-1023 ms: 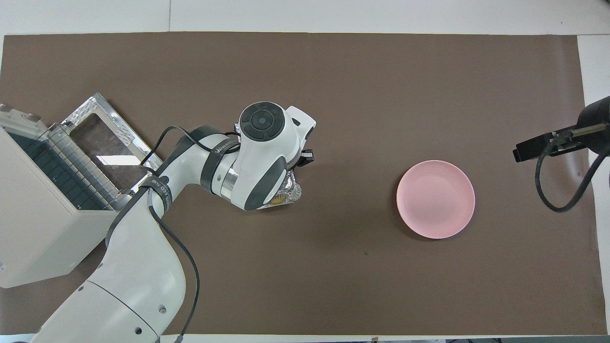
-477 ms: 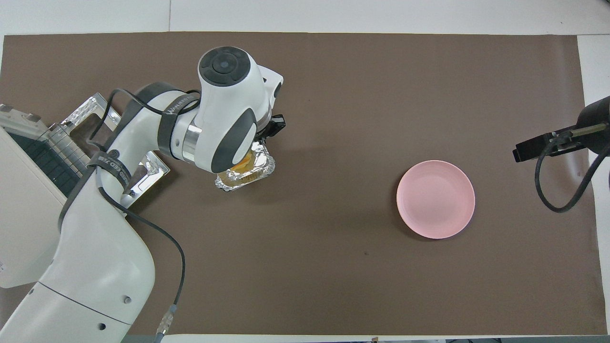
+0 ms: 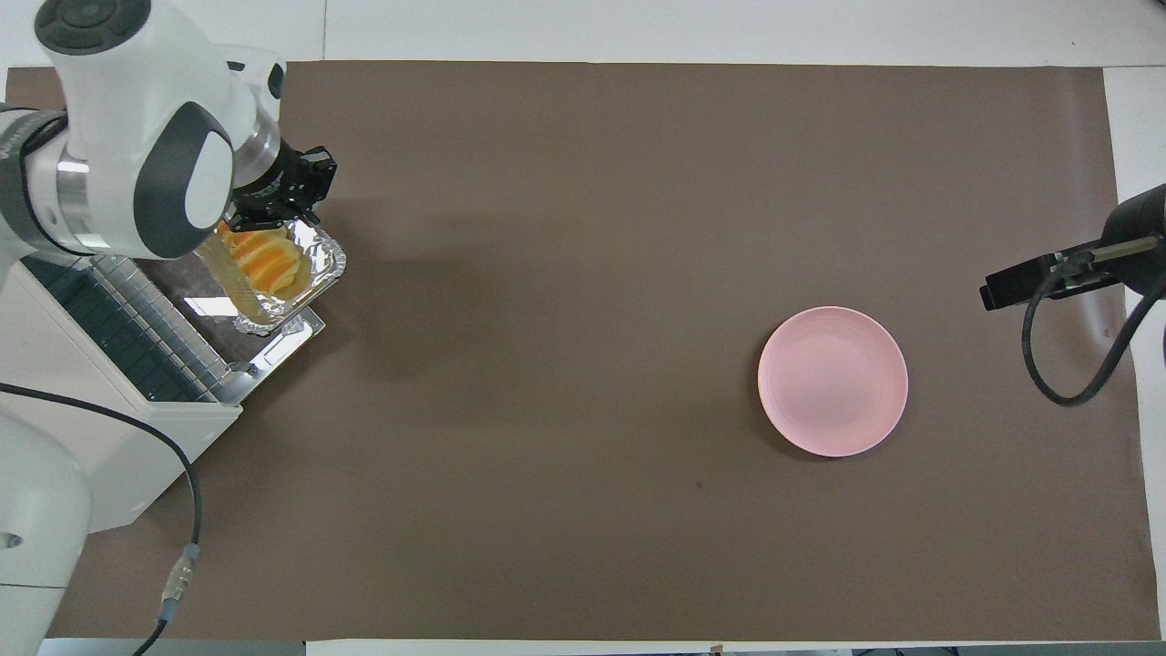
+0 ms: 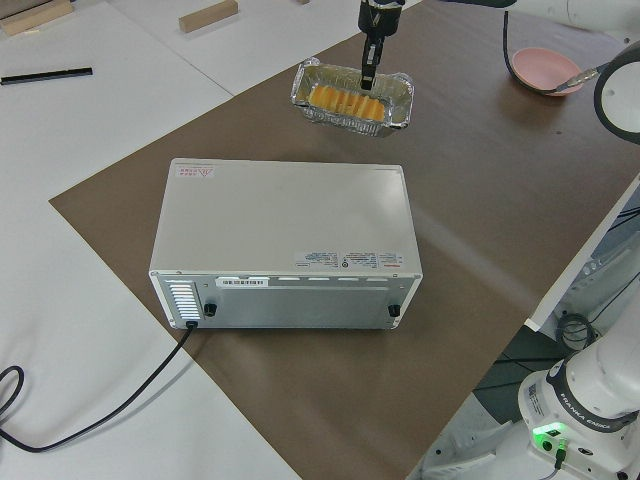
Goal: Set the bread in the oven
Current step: 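Carry the tray into the open oven with the left gripper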
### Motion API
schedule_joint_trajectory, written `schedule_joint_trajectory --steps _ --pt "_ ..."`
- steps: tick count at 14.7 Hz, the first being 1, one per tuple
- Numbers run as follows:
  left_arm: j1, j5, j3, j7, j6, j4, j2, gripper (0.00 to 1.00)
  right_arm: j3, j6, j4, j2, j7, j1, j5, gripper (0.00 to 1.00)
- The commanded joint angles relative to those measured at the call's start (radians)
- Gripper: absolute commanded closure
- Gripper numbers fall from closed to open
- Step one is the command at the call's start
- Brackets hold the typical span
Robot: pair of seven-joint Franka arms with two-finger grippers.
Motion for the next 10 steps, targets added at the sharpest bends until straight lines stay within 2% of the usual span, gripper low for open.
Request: schedule_joint_trajectory --steps 1,7,10 --pt "0.06 0.012 -0.01 -0.029 0.002 -0.086 -0.044 1.0 0.013 0.0 -0.016 -0.017 -0.011 -0.014 -0.003 0.0" --pt "0.132 0.05 0.004 -0.029 -0.026 -0.119 -0.06 1.0 0.013 0.0 -0.016 -0.017 -0.011 -0.014 -0.003 0.0" --pt "0.172 0.058 0.005 0.05 -0.061 -0.125 -0.068 1.0 0.011 0.0 -0.016 -0.017 -0.011 -0.014 -0.003 0.0"
